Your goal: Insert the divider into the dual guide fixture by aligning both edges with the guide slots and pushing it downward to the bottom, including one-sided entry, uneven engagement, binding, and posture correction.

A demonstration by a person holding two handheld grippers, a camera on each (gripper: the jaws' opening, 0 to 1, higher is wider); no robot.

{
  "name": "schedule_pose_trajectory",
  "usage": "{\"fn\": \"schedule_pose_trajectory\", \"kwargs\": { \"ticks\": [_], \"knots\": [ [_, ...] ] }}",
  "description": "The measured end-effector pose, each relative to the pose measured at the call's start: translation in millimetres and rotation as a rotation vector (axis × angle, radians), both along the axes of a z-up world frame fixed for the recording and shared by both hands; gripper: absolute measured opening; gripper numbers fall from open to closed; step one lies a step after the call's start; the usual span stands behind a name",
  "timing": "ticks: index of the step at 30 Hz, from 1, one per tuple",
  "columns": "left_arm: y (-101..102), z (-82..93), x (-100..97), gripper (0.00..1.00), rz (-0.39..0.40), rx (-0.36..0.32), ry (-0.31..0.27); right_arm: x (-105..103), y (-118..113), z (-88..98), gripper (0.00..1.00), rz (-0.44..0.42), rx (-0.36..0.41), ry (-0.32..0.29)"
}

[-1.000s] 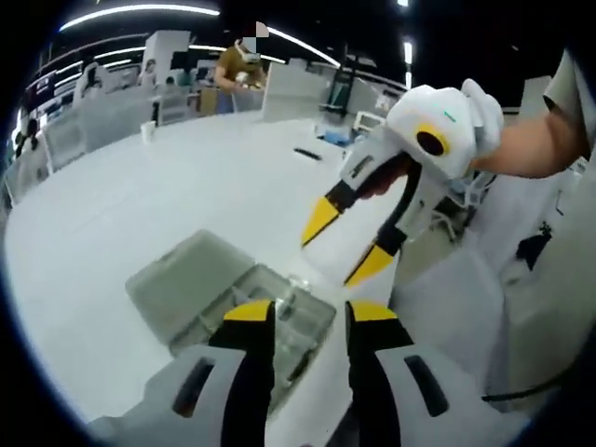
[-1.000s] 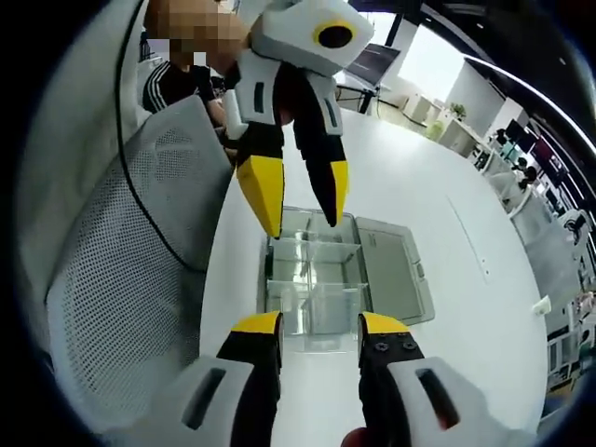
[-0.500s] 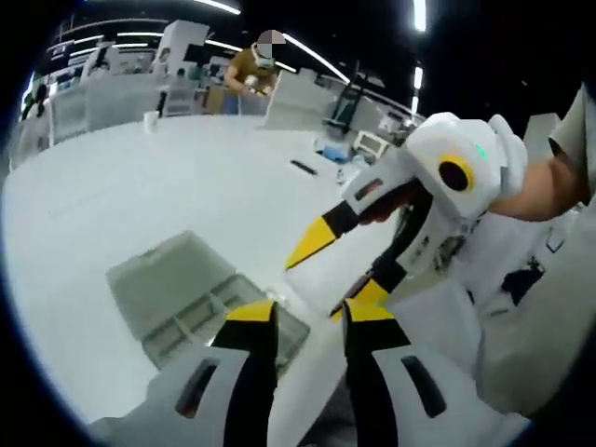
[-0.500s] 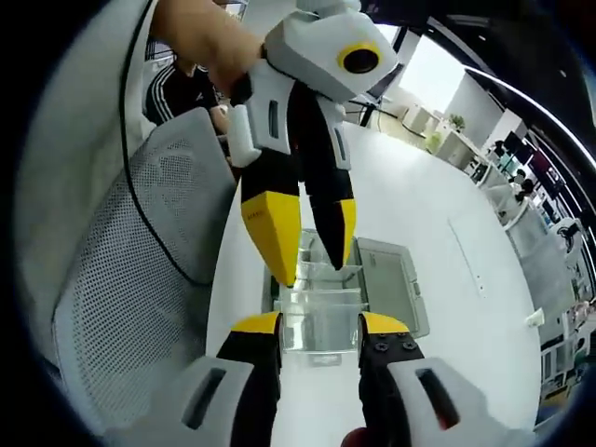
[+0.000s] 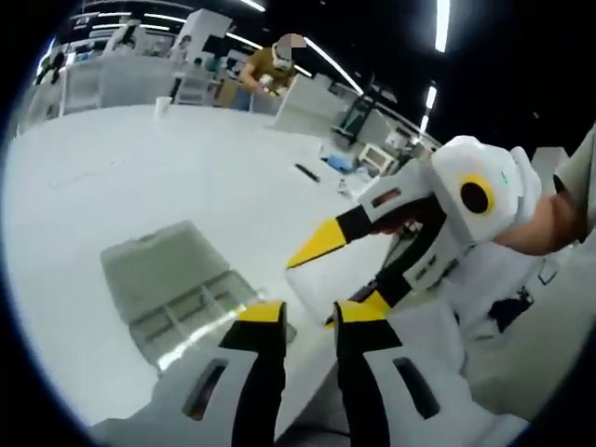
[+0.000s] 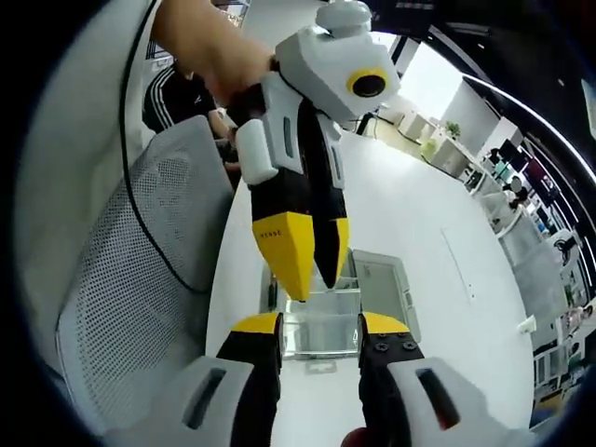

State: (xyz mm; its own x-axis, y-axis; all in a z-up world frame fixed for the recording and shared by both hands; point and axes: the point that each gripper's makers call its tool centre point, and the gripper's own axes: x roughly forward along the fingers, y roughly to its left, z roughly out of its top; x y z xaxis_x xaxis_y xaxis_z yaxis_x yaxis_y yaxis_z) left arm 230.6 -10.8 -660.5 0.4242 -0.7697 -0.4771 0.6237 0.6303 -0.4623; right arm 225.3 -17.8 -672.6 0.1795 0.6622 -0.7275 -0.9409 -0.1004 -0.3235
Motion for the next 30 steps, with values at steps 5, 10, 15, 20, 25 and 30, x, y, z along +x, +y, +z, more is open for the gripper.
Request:
{"fn": "schedule_pose_trajectory", "kwargs": {
  "ticks": [5,10,15,20,25,30],
  "knots": [
    [-1.7,0.6,-1.1,0.13,0.006,-0.013,0.020,-1.2,1.7,2.8,0.27,0.004,0.005,-0.008],
    [-1.7,0.3,-1.9,0.12,0.010,-0.014,0.028,-1.7,2.7,4.8,0.27,0.002,0.010,-0.011],
    [-2.3,1.2,-2.2,0.10,0.019,-0.031,0.046,-3.2,4.2,5.7,0.27,0.004,0.015,-0.014],
    [-1.6,1.0,-2.0,0.06,0.029,-0.043,0.069,-3.9,5.7,6.8,0.27,0.005,0.019,-0.015],
    [-1.2,0.2,-3.1,0.03,0.033,-0.049,0.086,-3.1,7.1,8.6,0.27,0.006,0.022,-0.019],
    [-0.5,-0.2,-3.2,0.02,0.042,-0.063,0.105,-3.1,7.9,8.9,0.27,0.007,0.020,-0.022]
  ]
}}
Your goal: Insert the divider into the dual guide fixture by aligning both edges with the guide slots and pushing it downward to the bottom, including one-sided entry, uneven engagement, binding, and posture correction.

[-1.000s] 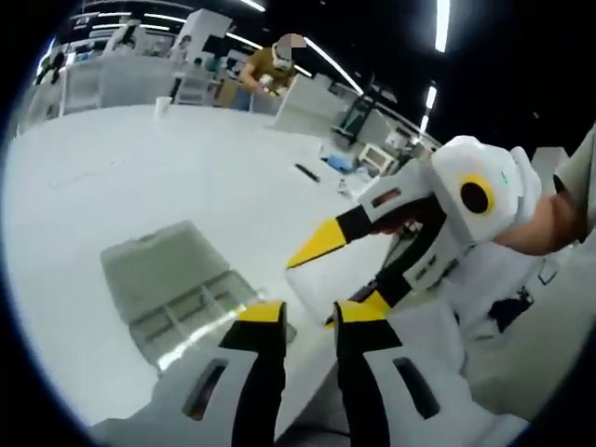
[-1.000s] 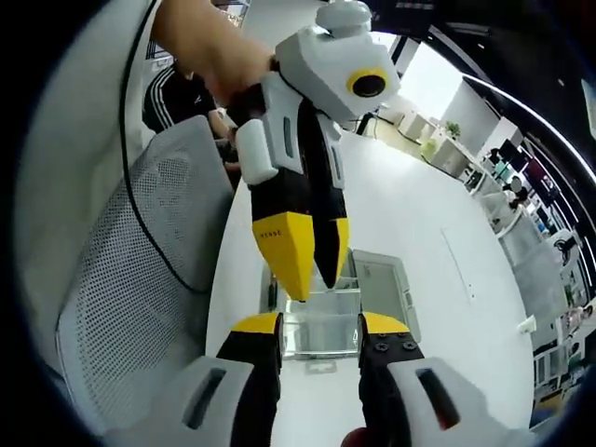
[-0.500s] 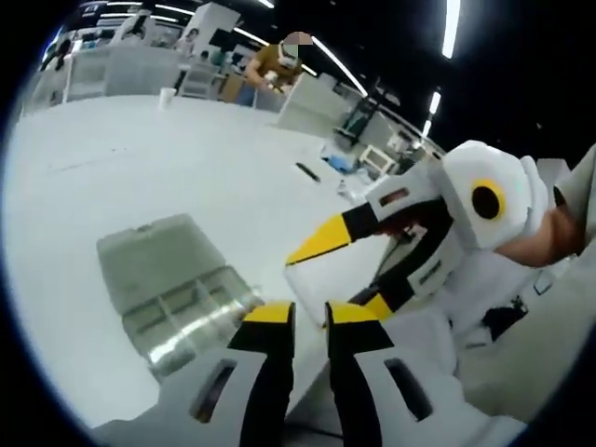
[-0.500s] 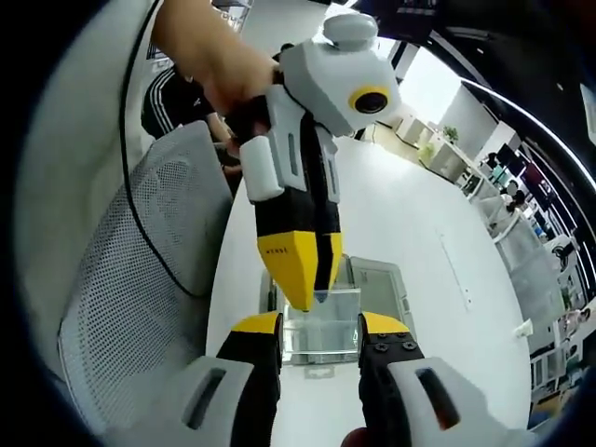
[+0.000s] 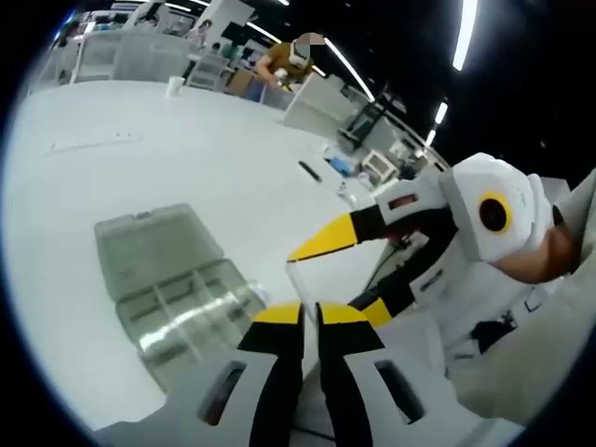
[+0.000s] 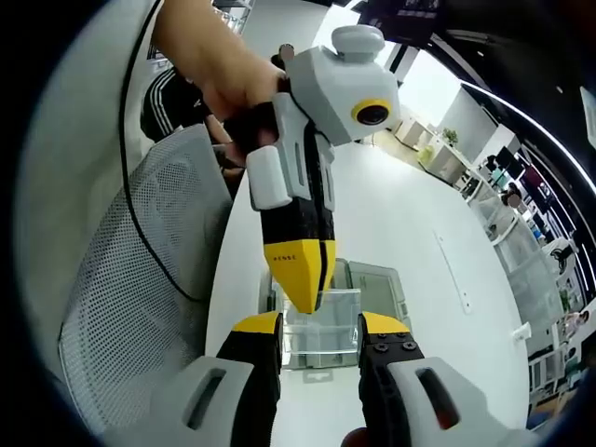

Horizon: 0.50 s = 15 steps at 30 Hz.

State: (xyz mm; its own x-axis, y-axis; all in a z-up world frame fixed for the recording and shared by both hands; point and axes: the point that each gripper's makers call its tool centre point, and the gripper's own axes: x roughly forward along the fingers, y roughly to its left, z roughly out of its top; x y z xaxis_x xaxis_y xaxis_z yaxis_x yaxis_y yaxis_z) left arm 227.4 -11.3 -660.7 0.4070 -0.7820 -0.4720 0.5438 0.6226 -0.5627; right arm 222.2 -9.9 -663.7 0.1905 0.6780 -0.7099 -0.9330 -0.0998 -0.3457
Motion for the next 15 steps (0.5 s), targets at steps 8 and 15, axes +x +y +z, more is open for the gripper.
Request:
{"fn": "schedule_pose_trajectory", "kwargs": {
  "ticks": [8,15],
  "knots": [
    [1.7,-1.7,0.2,0.01,0.034,-0.048,0.053,-0.3,-0.2,0.5,0.28,-0.004,0.001,-0.005],
    [1.6,3.6,0.7,0.00,0.057,-0.117,0.079,2.7,0.4,3.0,0.30,-0.011,-0.006,-0.028]
  ]
}}
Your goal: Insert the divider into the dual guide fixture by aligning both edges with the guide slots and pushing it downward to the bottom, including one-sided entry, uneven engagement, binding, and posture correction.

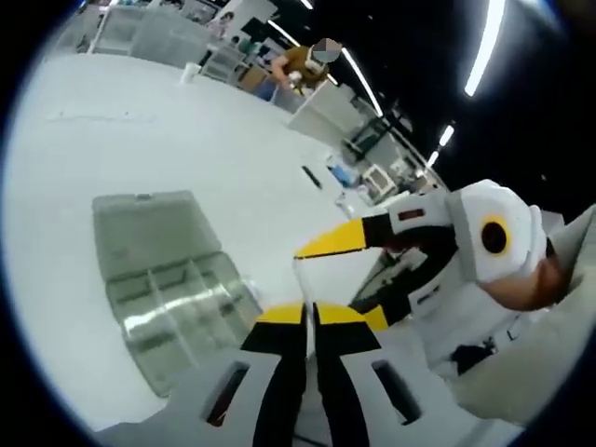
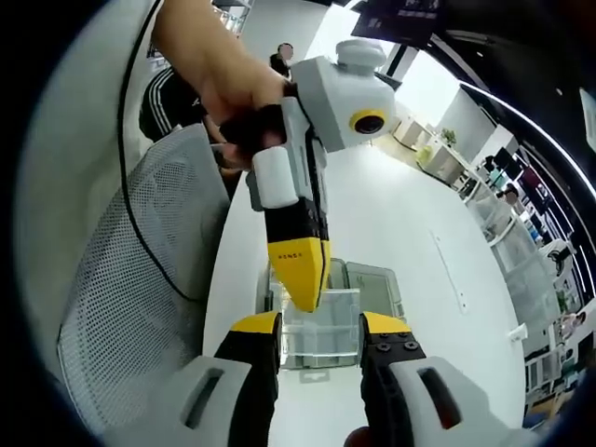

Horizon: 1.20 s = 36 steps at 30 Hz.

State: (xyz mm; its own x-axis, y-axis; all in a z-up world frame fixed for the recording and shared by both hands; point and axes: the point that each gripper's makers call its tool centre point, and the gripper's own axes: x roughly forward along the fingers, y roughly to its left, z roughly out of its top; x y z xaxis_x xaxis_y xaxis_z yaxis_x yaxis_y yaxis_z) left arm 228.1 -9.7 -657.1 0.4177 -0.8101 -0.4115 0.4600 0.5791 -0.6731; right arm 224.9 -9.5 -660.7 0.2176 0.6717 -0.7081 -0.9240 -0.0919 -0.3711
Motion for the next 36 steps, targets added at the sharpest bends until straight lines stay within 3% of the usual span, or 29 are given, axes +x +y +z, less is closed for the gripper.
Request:
{"fn": "schedule_pose_trajectory", "kwargs": {
  "ticks": [12,20,25,36],
  "knots": [
    [8.6,-2.2,6.2,0.00,0.002,0.011,-0.029,6.7,-2.6,8.5,0.28,-0.015,0.021,0.022],
    [8.5,-0.6,3.9,0.00,-0.052,0.039,-0.124,15.0,-7.7,16.2,0.15,-0.004,0.018,0.023],
    [7.6,-2.8,0.8,0.00,-0.092,0.069,-0.170,14.7,-9.1,18.9,0.06,0.031,0.001,0.058],
    [3.1,-2.6,-5.0,0.00,-0.176,0.119,-0.278,11.0,-12.1,20.4,0.00,0.105,-0.040,0.157]
  ]
}}
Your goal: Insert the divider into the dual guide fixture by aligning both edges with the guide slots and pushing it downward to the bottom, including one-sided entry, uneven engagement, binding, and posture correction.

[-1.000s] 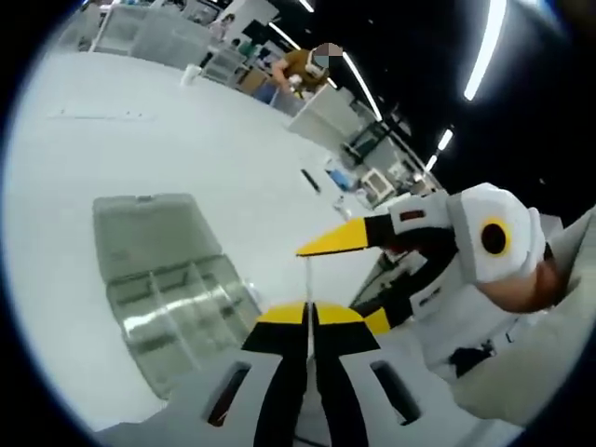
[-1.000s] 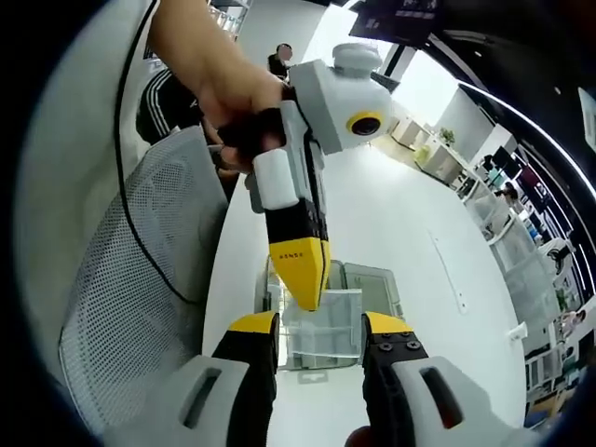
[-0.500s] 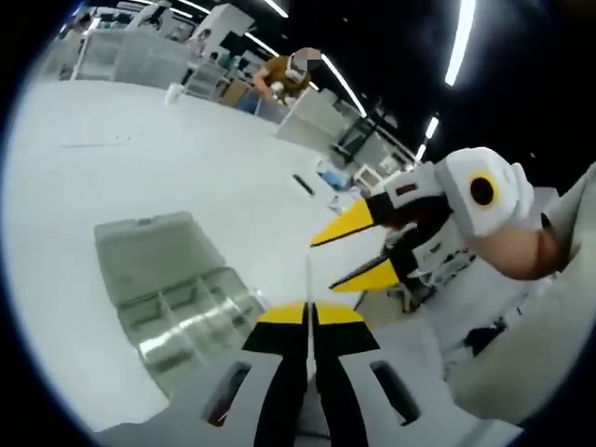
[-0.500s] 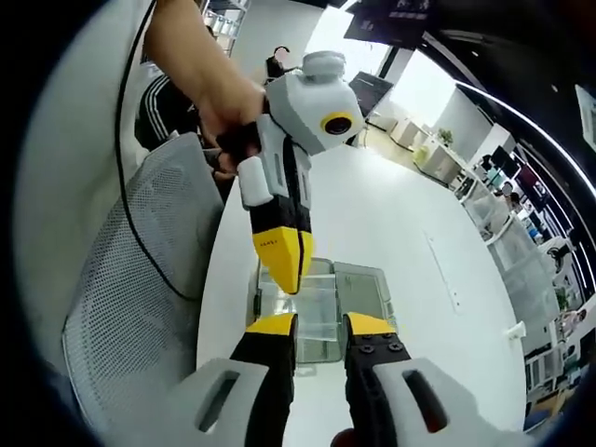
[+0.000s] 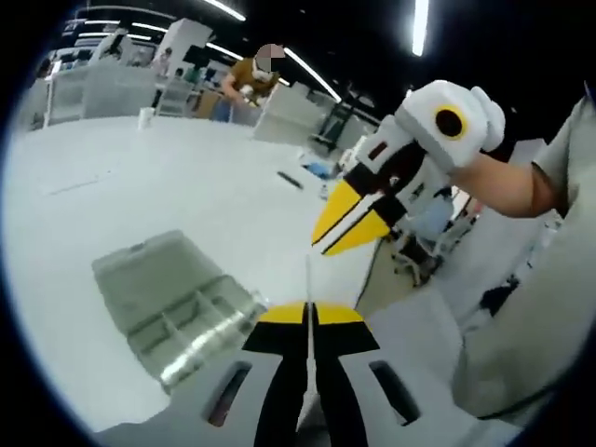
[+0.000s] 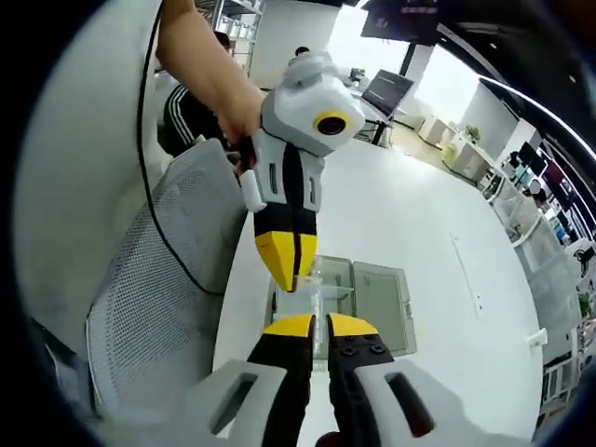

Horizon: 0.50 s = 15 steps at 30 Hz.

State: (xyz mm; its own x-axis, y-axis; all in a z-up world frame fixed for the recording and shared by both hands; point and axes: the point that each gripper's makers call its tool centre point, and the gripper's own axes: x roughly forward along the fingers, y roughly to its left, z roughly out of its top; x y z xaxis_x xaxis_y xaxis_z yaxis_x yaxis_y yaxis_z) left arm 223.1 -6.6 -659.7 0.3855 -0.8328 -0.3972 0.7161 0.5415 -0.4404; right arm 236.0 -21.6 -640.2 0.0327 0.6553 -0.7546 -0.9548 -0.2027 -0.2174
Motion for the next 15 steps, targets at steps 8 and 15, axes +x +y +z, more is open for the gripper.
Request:
{"fn": "schedule_pose_trajectory", "kwargs": {
  "ticks": [8,15],
  "knots": [
    [-4.3,1.8,-5.2,0.00,-0.058,0.042,-0.078,-6.3,-0.7,-5.7,0.00,0.051,-0.043,0.078],
    [-5.3,1.5,-8.3,0.00,-0.093,0.079,-0.128,-13.1,-1.4,-9.7,0.00,0.083,-0.083,0.137]
  ]
}}
